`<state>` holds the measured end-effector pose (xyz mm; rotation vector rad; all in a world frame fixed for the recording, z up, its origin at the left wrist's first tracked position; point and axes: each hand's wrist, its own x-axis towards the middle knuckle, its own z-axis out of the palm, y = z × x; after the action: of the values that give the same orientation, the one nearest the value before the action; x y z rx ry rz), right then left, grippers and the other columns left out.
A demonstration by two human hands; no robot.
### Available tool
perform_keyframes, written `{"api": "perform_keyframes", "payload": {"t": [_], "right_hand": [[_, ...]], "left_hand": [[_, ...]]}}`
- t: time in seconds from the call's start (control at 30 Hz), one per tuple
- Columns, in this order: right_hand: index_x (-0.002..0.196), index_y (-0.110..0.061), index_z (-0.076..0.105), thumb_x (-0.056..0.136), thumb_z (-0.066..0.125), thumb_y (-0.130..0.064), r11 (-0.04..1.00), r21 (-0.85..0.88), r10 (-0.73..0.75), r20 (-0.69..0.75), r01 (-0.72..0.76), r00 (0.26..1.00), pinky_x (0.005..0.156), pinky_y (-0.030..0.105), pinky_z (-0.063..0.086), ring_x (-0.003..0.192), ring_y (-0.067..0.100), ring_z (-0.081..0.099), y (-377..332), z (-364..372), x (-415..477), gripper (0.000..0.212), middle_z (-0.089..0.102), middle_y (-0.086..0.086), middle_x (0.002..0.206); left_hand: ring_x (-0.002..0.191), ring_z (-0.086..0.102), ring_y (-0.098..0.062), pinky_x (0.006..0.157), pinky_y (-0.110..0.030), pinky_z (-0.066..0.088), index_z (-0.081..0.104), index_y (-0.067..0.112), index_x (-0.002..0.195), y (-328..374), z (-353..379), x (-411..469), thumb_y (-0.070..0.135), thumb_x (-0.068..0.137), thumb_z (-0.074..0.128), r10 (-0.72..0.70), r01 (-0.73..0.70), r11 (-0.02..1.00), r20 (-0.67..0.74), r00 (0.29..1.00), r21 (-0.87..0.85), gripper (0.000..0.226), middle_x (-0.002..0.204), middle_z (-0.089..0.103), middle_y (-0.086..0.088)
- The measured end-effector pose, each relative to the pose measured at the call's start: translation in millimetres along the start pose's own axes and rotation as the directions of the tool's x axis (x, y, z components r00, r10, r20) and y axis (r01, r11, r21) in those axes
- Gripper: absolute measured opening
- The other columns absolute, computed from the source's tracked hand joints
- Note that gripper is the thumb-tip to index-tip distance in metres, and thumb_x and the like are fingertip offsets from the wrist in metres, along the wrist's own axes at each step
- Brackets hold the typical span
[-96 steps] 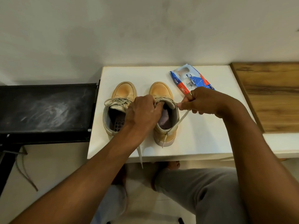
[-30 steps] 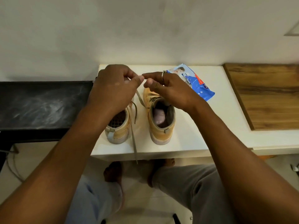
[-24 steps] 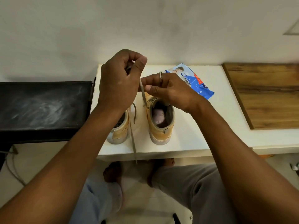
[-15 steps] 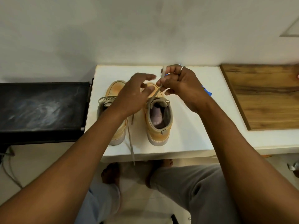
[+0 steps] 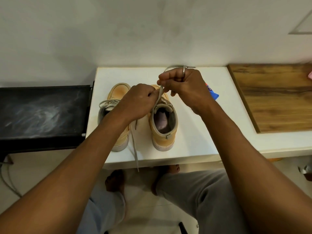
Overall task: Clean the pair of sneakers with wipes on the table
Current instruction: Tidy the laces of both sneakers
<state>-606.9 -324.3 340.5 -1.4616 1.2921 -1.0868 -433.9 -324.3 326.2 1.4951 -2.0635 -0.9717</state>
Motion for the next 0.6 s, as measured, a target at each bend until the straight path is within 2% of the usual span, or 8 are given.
{"api": "perform_keyframes", "payload": {"t": [0.1, 0.17, 0.23, 0.3, 0.37, 0.43, 0.5, 0.6], "right_hand": [[0.105, -0.014, 0.073, 0.09, 0.061, -0.001, 0.998, -0.069, 0.013, 0.004, -0.013, 1.0, 0.059, 0.02, 0.049, 0.075, 0.012, 0.069, 2, 1, 1, 0.024, 0.077, -0.002, 0.094], [0.106, -0.02, 0.073, 0.089, 0.055, 0.002, 0.986, -0.158, 0.064, 0.057, -0.054, 0.996, 0.062, 0.015, 0.049, 0.077, 0.004, 0.068, 4, 0, 1, 0.033, 0.075, -0.006, 0.096], [0.098, -0.026, 0.074, 0.088, 0.051, 0.0, 0.955, -0.274, 0.16, 0.156, -0.113, 0.975, 0.07, 0.015, 0.053, 0.083, 0.001, 0.067, 4, 2, -1, 0.035, 0.075, -0.005, 0.096], [0.095, -0.02, 0.076, 0.088, 0.048, -0.023, 0.903, -0.405, 0.246, 0.218, -0.142, 0.944, 0.084, 0.033, 0.054, 0.09, 0.013, 0.066, 5, 3, -1, 0.028, 0.073, 0.005, 0.099], [0.1, -0.007, 0.072, 0.083, 0.037, -0.04, 0.856, -0.505, 0.275, 0.26, -0.112, 0.926, 0.085, 0.043, 0.049, 0.093, 0.023, 0.06, 1, 4, 0, 0.051, 0.067, 0.015, 0.103], [0.099, -0.004, 0.069, 0.086, 0.039, -0.042, 0.843, -0.527, 0.29, 0.275, -0.109, 0.917, 0.081, 0.044, 0.047, 0.09, 0.024, 0.056, 1, 4, 1, 0.051, 0.064, 0.017, 0.102], [0.092, -0.003, 0.068, 0.088, 0.054, -0.043, 0.844, -0.521, 0.313, 0.282, -0.129, 0.907, 0.073, 0.041, 0.046, 0.08, 0.02, 0.055, 3, 3, 2, 0.042, 0.064, 0.014, 0.089], [0.084, -0.013, 0.07, 0.085, 0.068, -0.042, 0.839, -0.526, 0.311, 0.26, -0.136, 0.914, 0.067, 0.031, 0.048, 0.075, 0.016, 0.061, 5, 3, 2, 0.028, 0.065, 0.004, 0.076]], "left_hand": [[0.05, 0.044, -0.008, 0.059, -0.028, 0.038, 0.065, 0.02, 0.074, 5, -8, 0, 0.046, 0.107, 0.038, -0.158, 0.183, 0.96, 0.132, 0.979, -0.211, 0.05, 0.045, 0.052, 0.014], [0.045, 0.039, -0.009, 0.057, -0.032, 0.038, 0.065, 0.016, 0.073, 2, -13, 0, 0.045, 0.107, 0.04, -0.199, 0.25, 0.915, 0.186, 0.962, -0.315, 0.051, 0.044, 0.046, 0.012], [0.046, 0.04, -0.011, 0.059, -0.035, 0.042, 0.07, 0.011, 0.078, -4, -17, 1, 0.045, 0.104, 0.048, -0.188, 0.223, 0.932, 0.146, 0.971, -0.286, 0.048, 0.048, 0.045, 0.011], [0.053, 0.044, -0.015, 0.063, -0.037, 0.046, 0.077, 0.02, 0.083, -6, -19, -1, 0.049, 0.101, 0.052, -0.144, 0.157, 0.968, 0.077, 0.987, -0.194, 0.042, 0.05, 0.046, 0.008], [0.054, 0.046, -0.015, 0.064, -0.032, 0.045, 0.078, 0.024, 0.087, -4, -19, -3, 0.049, 0.101, 0.052, -0.111, 0.112, 0.985, 0.012, 0.994, -0.131, 0.039, 0.051, 0.046, 0.008], [0.053, 0.046, -0.011, 0.061, -0.027, 0.041, 0.078, 0.02, 0.092, -3, -17, -4, 0.046, 0.102, 0.052, -0.087, 0.083, 0.993, -0.053, 0.995, -0.079, 0.038, 0.05, 0.045, 0.009], [0.054, 0.047, -0.008, 0.058, -0.024, 0.038, 0.078, 0.019, 0.093, -2, -15, -3, 0.046, 0.101, 0.054, -0.073, 0.069, 0.997, -0.106, 0.992, -0.044, 0.036, 0.051, 0.048, 0.011], [0.057, 0.051, -0.005, 0.056, -0.021, 0.036, 0.078, 0.017, 0.092, -1, -10, -1, 0.046, 0.1, 0.055, -0.065, 0.061, 0.998, -0.15, 0.987, -0.031, 0.037, 0.055, 0.053, 0.012]]}}
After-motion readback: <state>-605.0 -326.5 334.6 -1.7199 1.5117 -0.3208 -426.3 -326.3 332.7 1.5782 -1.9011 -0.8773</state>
